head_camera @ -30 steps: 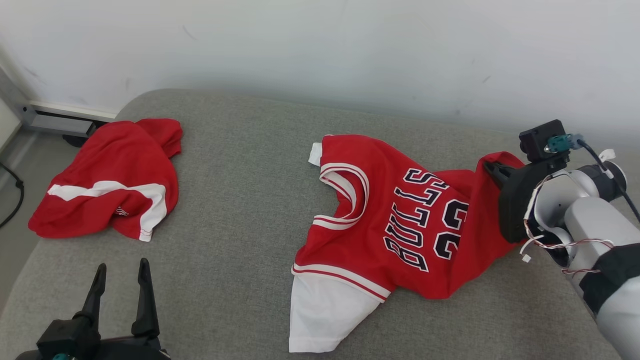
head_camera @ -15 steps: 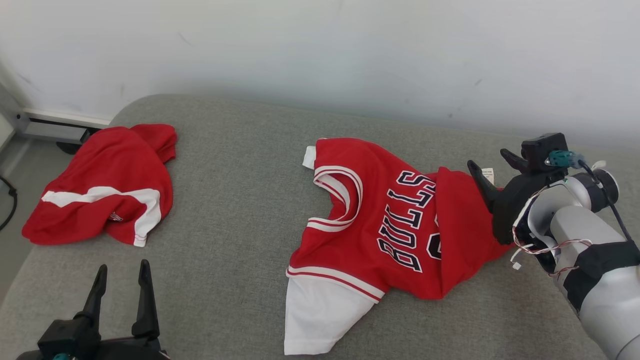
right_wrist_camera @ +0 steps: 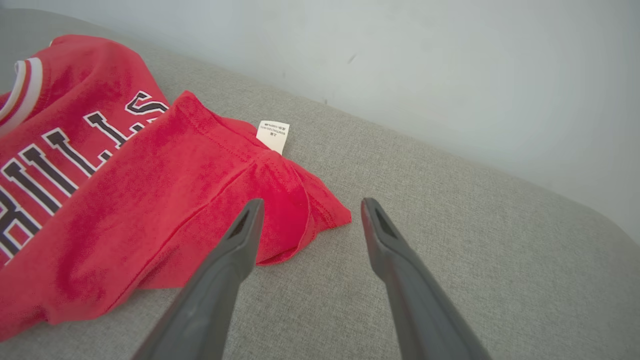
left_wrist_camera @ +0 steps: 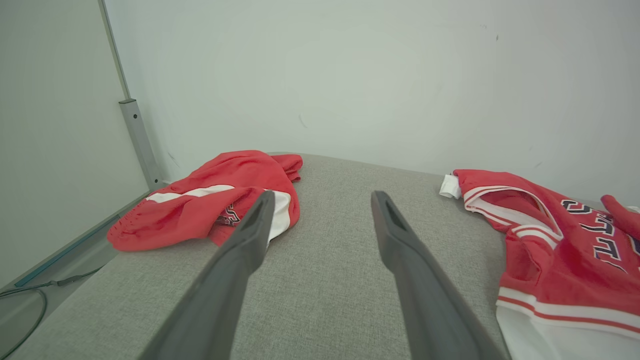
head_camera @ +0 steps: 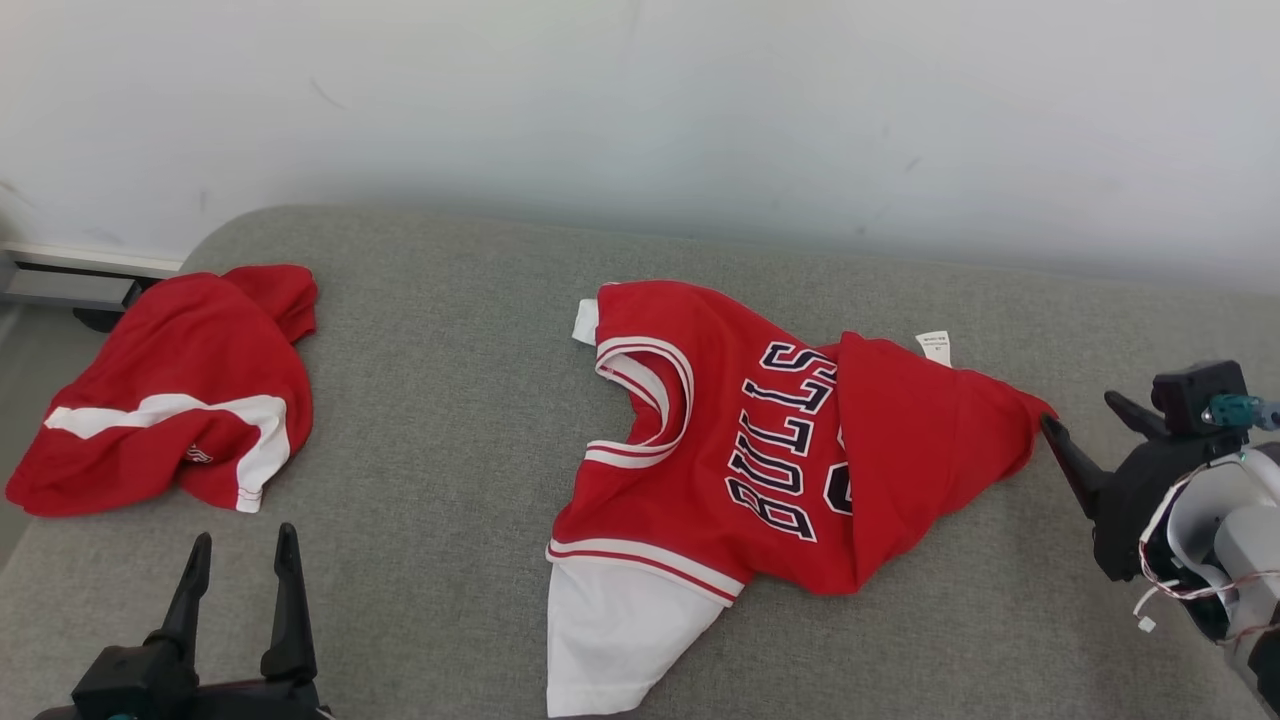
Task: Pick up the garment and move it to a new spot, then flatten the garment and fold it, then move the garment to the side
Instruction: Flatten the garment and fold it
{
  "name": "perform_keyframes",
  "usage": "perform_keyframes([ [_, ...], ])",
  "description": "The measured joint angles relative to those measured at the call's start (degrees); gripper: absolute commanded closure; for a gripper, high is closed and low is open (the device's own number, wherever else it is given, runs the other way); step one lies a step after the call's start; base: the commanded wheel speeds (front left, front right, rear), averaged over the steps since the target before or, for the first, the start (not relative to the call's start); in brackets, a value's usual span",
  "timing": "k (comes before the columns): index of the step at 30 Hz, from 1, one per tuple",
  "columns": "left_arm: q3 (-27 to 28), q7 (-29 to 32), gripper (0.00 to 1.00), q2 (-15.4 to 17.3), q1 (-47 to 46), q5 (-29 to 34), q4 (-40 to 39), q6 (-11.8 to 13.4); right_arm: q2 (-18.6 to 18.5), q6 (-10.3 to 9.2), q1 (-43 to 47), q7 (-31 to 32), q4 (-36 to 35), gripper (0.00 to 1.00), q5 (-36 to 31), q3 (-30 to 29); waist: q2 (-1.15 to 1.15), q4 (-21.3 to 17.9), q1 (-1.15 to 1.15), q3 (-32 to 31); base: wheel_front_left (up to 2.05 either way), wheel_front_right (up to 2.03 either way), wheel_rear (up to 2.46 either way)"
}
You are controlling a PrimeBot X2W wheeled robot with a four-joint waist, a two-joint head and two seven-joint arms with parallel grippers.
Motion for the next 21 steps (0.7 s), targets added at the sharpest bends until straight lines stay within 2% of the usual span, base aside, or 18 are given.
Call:
perform_keyframes([
  [10,0.4,0.0,0.0,-0.68,0.15,0.57,-0.79,-0.18,-2.37,0.0,2.74,2.7,-4.59,0.0,1.13,-0.24,0.0,-0.48,0.0,1.54,0.0,0.0,0.0],
  [15,0.4,0.0,0.0,-1.0,-0.23,0.8,-0.77,-0.38,-1.25,0.0,0.75,3.83,-3.94,0.0,-0.98,0.09,0.0,0.28,0.0,2.01,0.0,0.0,0.0],
  [21,0.32,0.0,0.0,-1.36,-0.83,1.18,-0.81,-0.7,1.36,0.0,-2.94,7.08,-0.02,0.0,-3.09,1.89,0.0,1.81,0.0,2.75,0.0,0.0,0.0],
])
